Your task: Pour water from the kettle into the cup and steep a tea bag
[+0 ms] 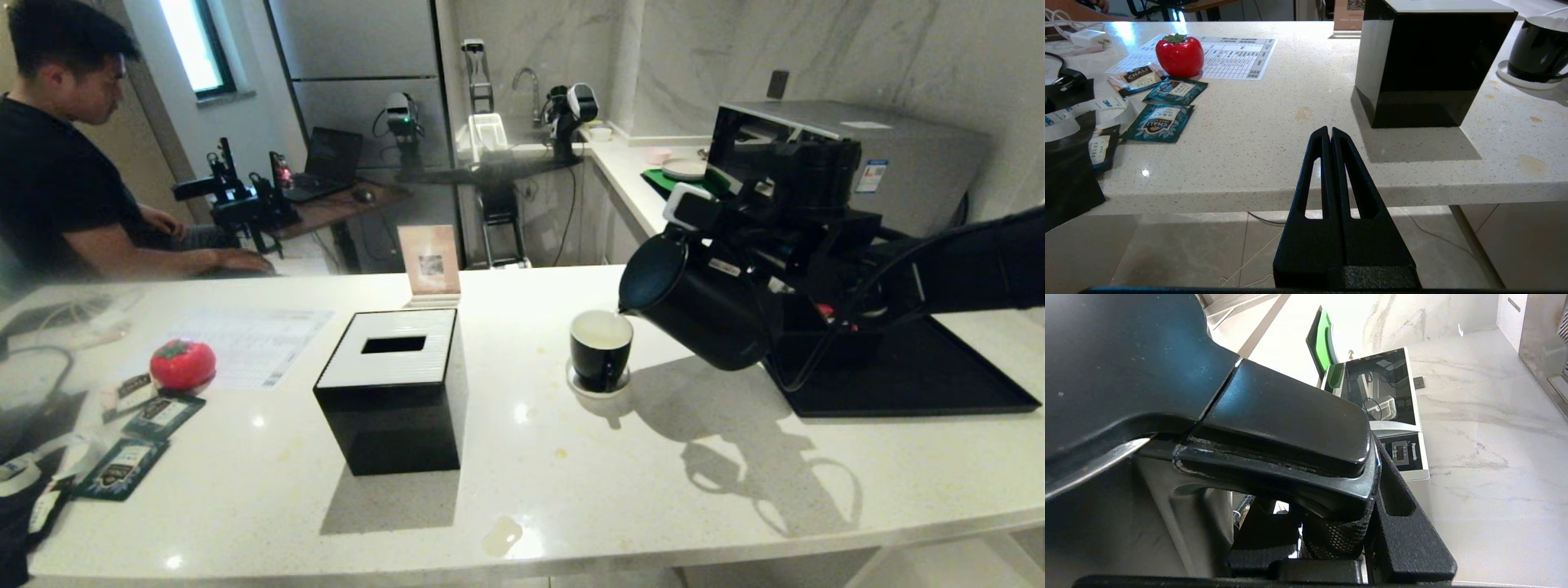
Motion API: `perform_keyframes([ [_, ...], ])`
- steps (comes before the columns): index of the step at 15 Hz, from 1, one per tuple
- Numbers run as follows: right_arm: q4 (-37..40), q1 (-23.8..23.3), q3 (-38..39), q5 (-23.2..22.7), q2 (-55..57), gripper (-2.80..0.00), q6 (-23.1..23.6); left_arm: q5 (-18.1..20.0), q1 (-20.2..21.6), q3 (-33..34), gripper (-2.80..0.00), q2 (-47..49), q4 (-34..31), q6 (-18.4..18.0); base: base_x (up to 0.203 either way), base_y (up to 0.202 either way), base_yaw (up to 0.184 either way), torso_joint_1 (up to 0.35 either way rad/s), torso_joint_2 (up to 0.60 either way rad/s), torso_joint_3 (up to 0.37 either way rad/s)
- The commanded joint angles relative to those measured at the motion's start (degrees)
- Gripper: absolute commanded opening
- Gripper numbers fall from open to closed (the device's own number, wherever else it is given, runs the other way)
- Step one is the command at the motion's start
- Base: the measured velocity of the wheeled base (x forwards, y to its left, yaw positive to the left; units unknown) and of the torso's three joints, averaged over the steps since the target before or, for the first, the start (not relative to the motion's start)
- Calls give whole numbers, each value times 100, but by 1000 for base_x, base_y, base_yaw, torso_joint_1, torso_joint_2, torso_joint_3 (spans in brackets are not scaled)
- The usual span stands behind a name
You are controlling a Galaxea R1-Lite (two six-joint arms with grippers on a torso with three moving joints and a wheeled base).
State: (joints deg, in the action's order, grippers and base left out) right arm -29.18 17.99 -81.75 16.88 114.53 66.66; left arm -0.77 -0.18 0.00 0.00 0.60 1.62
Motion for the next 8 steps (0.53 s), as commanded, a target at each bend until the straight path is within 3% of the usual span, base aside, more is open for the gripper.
perform_keyframes([
  [1,-17,2,9,8,8,-280,41,-2,1,0,-280,9,2,5,0,0,0,0,0,0],
  [8,-43,11,10,-10,-1,-280,181,-2,1,0,-280,9,2,5,0,0,0,0,0,0],
])
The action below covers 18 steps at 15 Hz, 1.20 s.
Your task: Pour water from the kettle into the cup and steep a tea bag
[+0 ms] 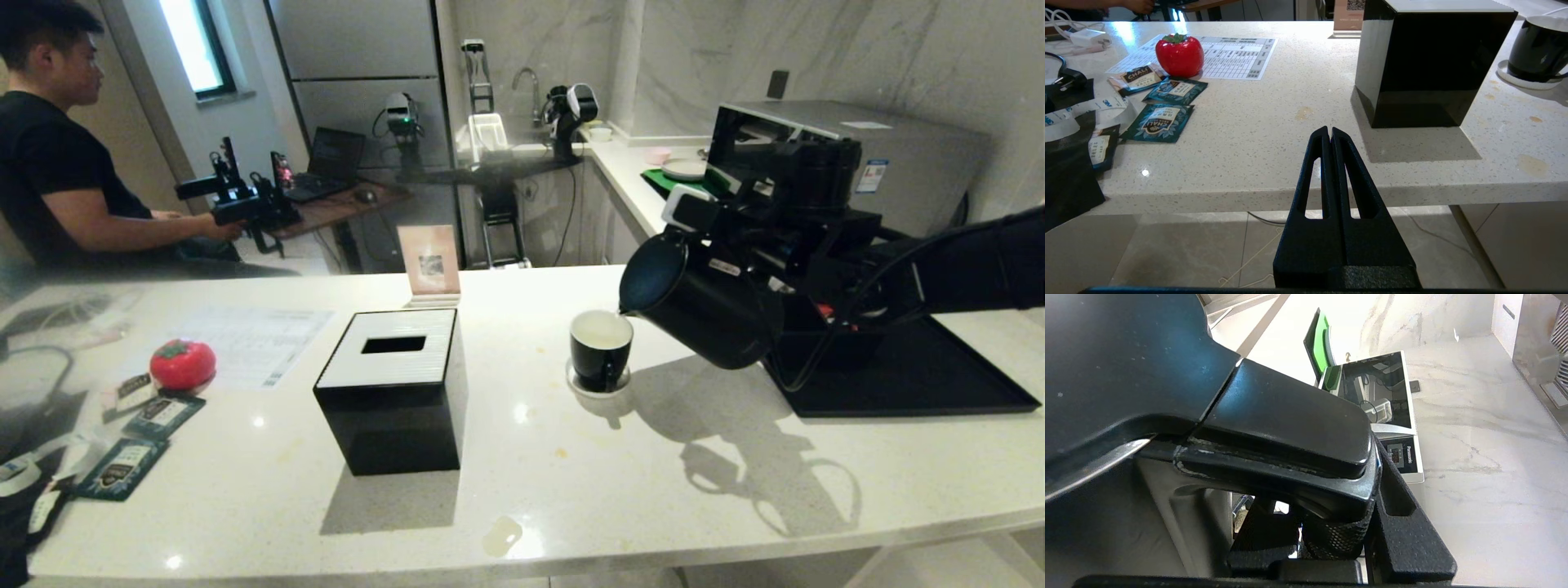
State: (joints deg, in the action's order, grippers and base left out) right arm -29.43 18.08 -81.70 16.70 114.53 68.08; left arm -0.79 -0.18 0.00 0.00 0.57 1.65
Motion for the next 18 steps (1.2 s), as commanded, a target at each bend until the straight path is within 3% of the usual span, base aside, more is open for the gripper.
perform_keyframes([
  [1,-19,3,5,9,8,-280,39,0,1,0,-280,9,4,2,0,0,0,0,0,0],
  [18,-45,20,32,0,-10,-280,-85,0,1,0,-280,9,4,2,0,0,0,0,0,0],
])
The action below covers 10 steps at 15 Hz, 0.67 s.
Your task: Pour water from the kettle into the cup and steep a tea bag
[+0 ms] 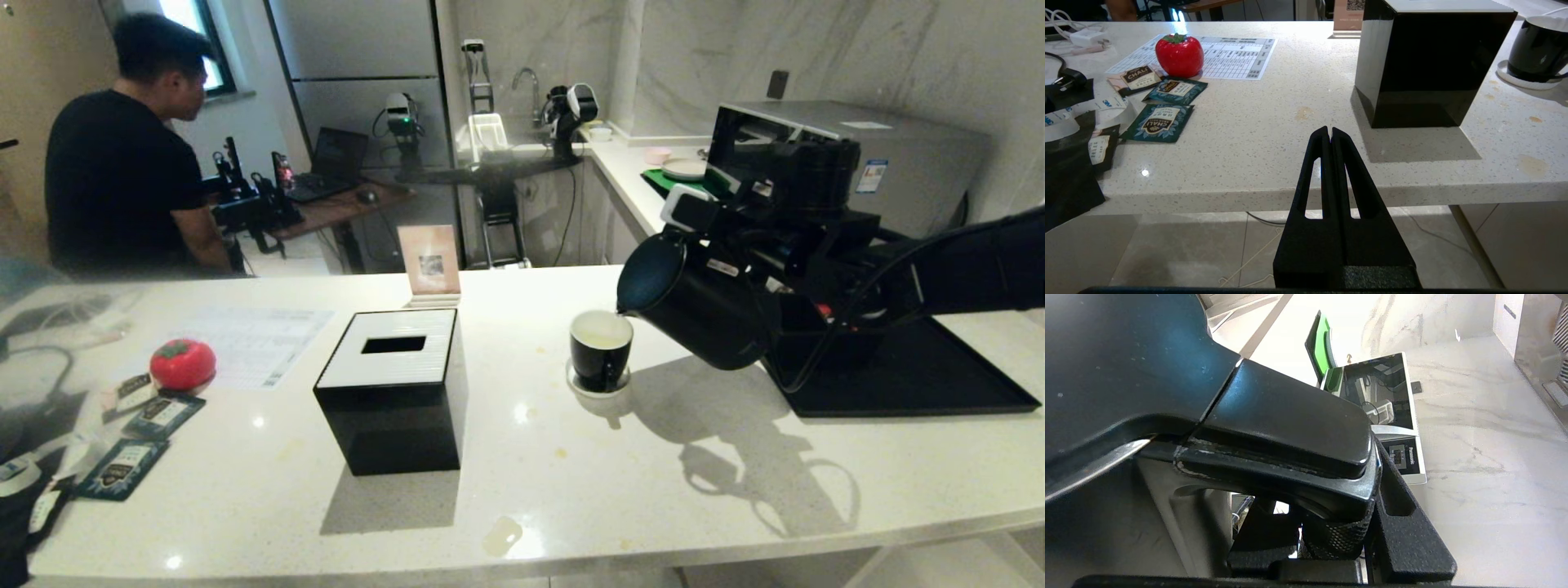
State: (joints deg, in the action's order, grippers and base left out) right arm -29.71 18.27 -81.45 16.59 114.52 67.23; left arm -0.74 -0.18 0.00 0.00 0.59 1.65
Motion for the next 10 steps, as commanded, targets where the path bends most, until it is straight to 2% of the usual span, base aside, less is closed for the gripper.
perform_keyframes([
  [1,-17,1,21,16,-9,-280,-76,-5,1,0,-280,9,2,2,0,0,0,0,0,0],
  [10,13,-8,41,28,-70,-280,-598,-5,1,0,-280,9,2,2,0,0,0,0,0,0],
])
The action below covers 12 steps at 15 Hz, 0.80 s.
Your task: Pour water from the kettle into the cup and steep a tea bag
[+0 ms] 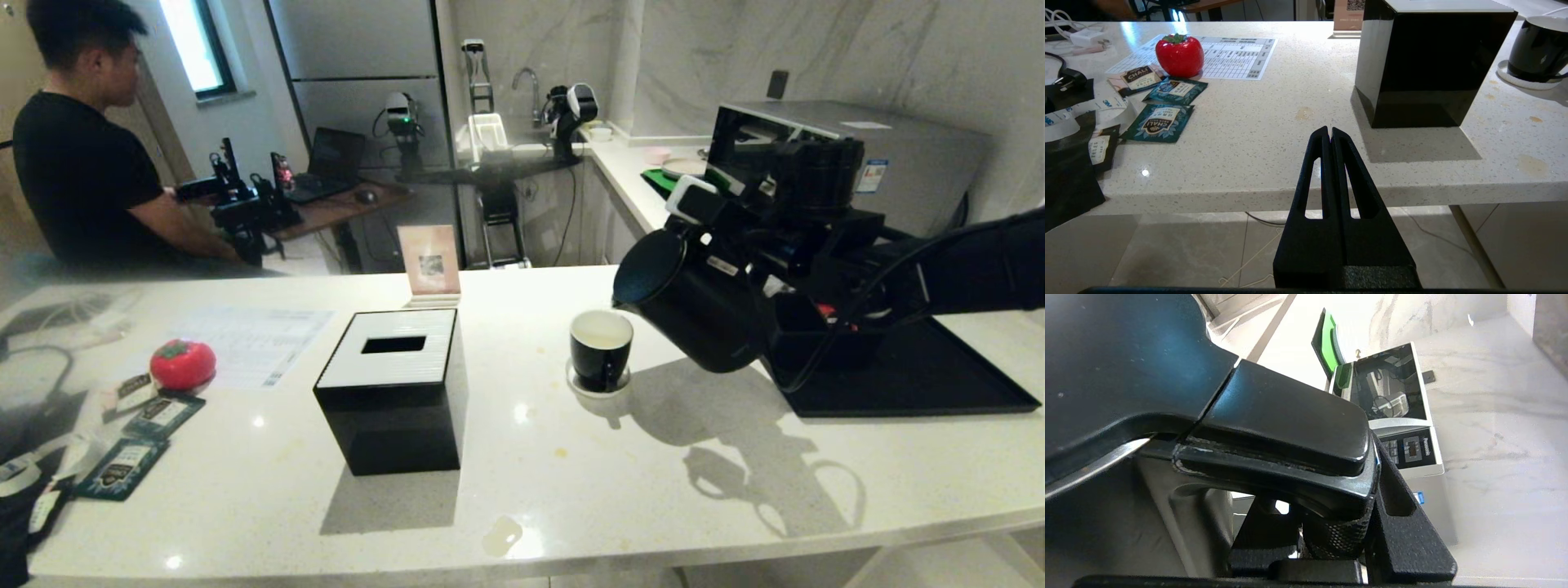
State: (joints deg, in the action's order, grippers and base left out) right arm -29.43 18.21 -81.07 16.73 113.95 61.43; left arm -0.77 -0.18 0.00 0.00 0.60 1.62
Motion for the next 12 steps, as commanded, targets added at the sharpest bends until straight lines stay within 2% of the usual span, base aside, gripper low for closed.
perform_keyframes([
  [1,-10,-1,4,21,-36,-280,-79,-2,1,0,-280,9,2,5,0,0,0,0,0,0],
  [12,18,-99,316,164,-455,-280,-921,-2,1,0,-280,9,2,5,0,0,0,0,0,0],
])
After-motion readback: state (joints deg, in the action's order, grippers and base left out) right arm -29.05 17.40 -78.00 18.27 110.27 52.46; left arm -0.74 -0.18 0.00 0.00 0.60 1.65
